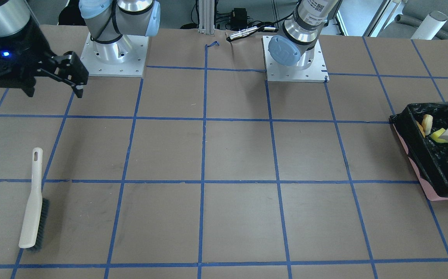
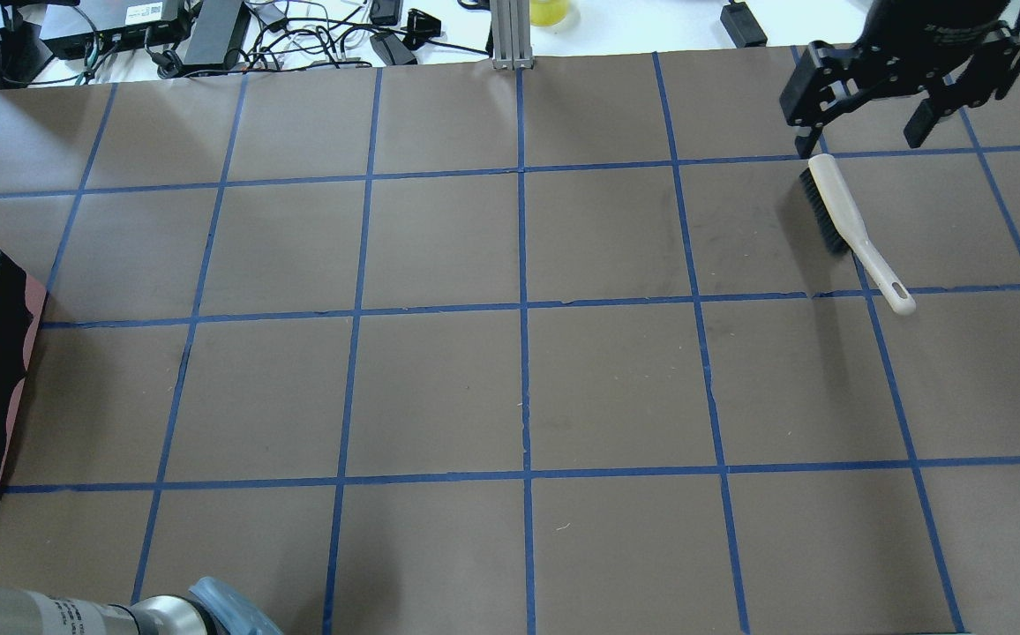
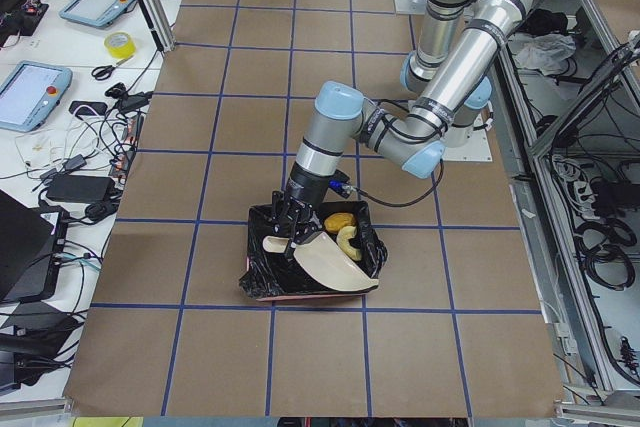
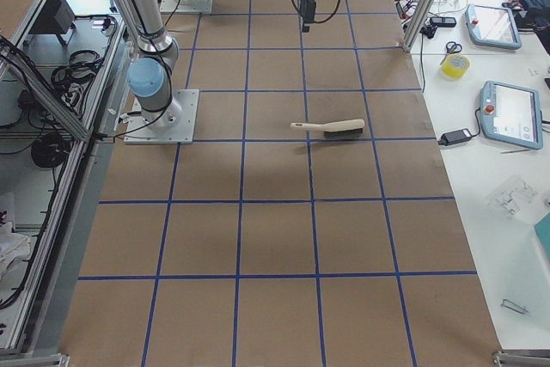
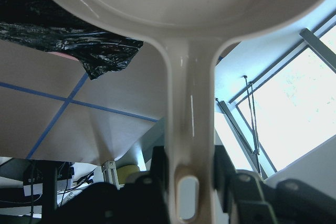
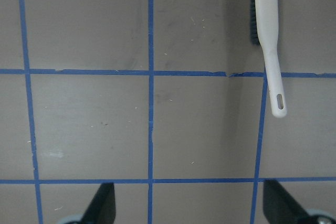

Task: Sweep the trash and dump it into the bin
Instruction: 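Release the brush and raise the right gripper while the left brings the dustpan back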

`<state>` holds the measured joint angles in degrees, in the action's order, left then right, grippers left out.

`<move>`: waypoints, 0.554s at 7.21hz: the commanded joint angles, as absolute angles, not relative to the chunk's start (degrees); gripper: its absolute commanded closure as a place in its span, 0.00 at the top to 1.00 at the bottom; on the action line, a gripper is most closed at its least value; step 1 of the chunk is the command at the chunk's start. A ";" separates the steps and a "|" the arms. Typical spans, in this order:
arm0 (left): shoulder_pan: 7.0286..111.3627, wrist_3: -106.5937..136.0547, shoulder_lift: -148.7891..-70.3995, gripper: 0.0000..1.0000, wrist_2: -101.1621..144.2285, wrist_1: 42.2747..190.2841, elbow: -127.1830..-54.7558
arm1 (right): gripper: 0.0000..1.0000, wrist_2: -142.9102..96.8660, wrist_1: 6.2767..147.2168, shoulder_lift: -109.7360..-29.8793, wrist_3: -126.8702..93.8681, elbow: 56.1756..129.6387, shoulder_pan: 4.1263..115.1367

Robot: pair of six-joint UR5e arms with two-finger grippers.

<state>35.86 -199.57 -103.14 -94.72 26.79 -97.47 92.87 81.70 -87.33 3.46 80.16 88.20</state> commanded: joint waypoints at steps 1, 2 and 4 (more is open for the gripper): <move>36.38 -198.38 -103.01 0.00 -94.57 30.90 -95.55 | 1.00 92.99 84.78 -88.15 -0.09 81.03 93.68; 38.04 -196.02 -103.09 0.00 -94.74 37.46 -91.27 | 1.00 92.90 86.99 -88.15 -0.09 81.12 93.78; 42.86 -191.71 -105.02 0.00 -94.92 56.51 -78.29 | 1.00 92.90 93.12 -88.41 2.00 84.00 93.52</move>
